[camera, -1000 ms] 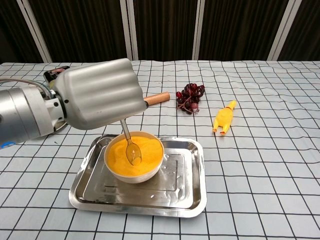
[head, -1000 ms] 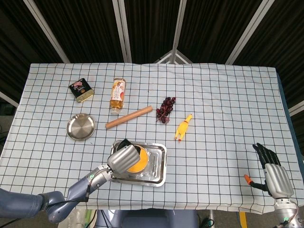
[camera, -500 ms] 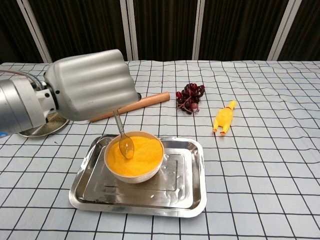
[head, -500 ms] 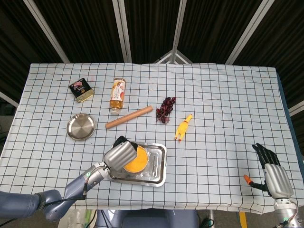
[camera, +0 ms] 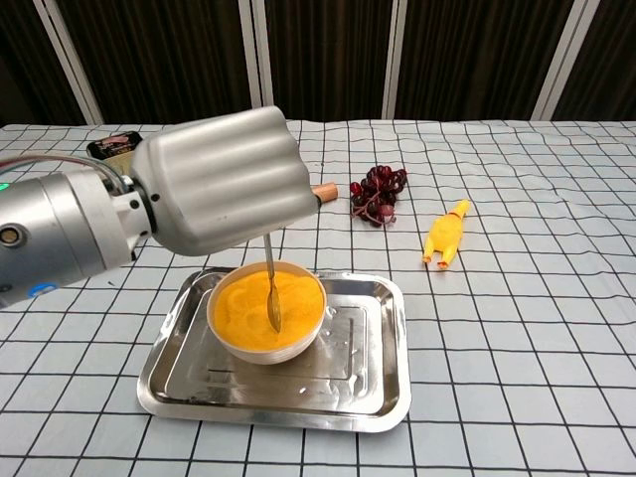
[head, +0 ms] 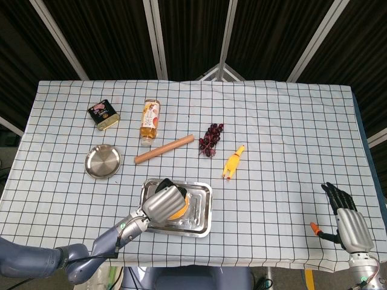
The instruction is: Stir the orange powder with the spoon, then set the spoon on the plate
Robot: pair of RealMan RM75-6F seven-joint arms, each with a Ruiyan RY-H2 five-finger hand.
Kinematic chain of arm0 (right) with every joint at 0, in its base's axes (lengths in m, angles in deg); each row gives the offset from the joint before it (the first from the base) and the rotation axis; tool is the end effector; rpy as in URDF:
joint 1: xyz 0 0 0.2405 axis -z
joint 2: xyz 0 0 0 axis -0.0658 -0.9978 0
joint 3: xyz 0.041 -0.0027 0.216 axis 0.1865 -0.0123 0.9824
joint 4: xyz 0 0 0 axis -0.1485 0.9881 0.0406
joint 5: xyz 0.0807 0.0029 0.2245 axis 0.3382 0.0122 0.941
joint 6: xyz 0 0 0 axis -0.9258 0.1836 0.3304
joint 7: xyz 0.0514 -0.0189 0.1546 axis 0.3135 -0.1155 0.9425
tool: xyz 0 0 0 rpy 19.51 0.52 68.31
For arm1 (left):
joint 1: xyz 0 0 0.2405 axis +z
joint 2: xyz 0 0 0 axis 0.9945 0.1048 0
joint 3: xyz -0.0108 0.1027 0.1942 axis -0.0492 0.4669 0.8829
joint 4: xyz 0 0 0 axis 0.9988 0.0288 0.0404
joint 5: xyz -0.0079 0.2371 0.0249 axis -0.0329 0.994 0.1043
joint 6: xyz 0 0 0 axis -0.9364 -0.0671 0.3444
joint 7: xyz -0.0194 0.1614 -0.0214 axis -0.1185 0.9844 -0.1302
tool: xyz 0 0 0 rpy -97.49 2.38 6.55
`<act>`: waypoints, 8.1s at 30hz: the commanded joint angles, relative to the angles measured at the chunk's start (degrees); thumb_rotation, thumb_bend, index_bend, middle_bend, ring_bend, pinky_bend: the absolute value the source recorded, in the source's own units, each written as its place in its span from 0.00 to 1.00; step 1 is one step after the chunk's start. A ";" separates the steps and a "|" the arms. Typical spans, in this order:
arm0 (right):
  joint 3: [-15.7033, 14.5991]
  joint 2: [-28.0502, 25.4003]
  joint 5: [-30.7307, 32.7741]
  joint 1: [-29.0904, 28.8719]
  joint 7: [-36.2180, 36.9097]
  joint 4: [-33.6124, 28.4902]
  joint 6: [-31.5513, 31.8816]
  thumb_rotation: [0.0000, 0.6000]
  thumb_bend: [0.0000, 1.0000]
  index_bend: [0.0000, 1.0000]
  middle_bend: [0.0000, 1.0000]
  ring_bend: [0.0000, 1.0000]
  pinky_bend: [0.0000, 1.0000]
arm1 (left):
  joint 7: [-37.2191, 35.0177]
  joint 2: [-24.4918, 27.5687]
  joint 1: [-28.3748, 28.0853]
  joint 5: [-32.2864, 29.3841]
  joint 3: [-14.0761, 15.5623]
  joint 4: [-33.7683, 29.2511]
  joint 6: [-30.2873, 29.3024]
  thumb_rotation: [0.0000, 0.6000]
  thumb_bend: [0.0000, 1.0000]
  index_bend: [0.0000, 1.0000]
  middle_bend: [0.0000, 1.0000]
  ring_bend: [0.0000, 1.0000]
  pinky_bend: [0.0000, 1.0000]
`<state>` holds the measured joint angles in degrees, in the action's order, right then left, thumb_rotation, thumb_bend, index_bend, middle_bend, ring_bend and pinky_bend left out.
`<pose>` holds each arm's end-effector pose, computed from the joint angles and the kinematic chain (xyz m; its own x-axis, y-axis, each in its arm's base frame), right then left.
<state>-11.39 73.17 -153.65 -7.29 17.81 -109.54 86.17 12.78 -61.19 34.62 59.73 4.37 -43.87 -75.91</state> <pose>-0.2813 -0.1826 0.0924 0.1477 -0.1489 0.9778 -0.9838 0.0796 0.1607 -0.0120 0.2381 -0.0707 0.7541 -0.6130 0.2358 -0.1527 -0.5128 -0.8448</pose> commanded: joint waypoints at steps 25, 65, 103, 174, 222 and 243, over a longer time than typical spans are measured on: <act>0.03 -0.06 0.13 -0.02 0.13 -0.06 -0.14 1.00 0.32 0.00 0.00 0.00 0.00 | -2.32 3.17 1.58 0.56 0.32 3.55 -0.23 1.00 0.59 0.81 1.00 1.00 1.00; -0.08 -0.24 0.17 0.02 0.28 -0.26 -0.30 1.00 0.32 0.00 0.00 0.00 0.00 | -1.30 -3.86 2.10 2.61 -1.44 7.28 0.90 1.00 0.59 0.82 1.00 1.00 1.00; -0.09 -0.17 0.05 0.01 0.35 -0.11 -0.28 1.00 0.32 0.00 0.00 0.00 0.00 | -3.10 -2.98 3.30 5.37 -3.31 5.36 -2.92 1.00 0.59 0.82 1.00 1.00 1.00; -0.16 -0.40 0.76 -0.08 0.08 -0.43 -1.00 1.00 0.32 0.00 0.00 0.00 0.00 | -18.77 10.26 12.70 -1.01 -8.07 11.71 -11.07 1.00 0.59 0.82 1.00 1.00 1.00; -0.08 -1.11 1.86 0.32 0.95 -1.43 -1.20 1.00 0.32 0.00 0.00 0.00 0.00 | -43.95 -8.32 16.00 -0.72 -3.43 56.10 -10.34 1.00 0.38 0.66 1.00 1.00 1.00; -0.03 -1.27 2.22 0.53 1.07 -1.73 -1.23 1.00 0.32 0.00 0.00 0.00 0.00 | -43.90 0.93 19.75 -0.97 -4.46 43.04 -14.49 1.00 0.17 0.49 1.00 1.00 1.00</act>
<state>-11.42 71.90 -151.43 -6.77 18.88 -111.27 84.93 -30.58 -61.11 53.79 58.53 -0.16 0.18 -89.62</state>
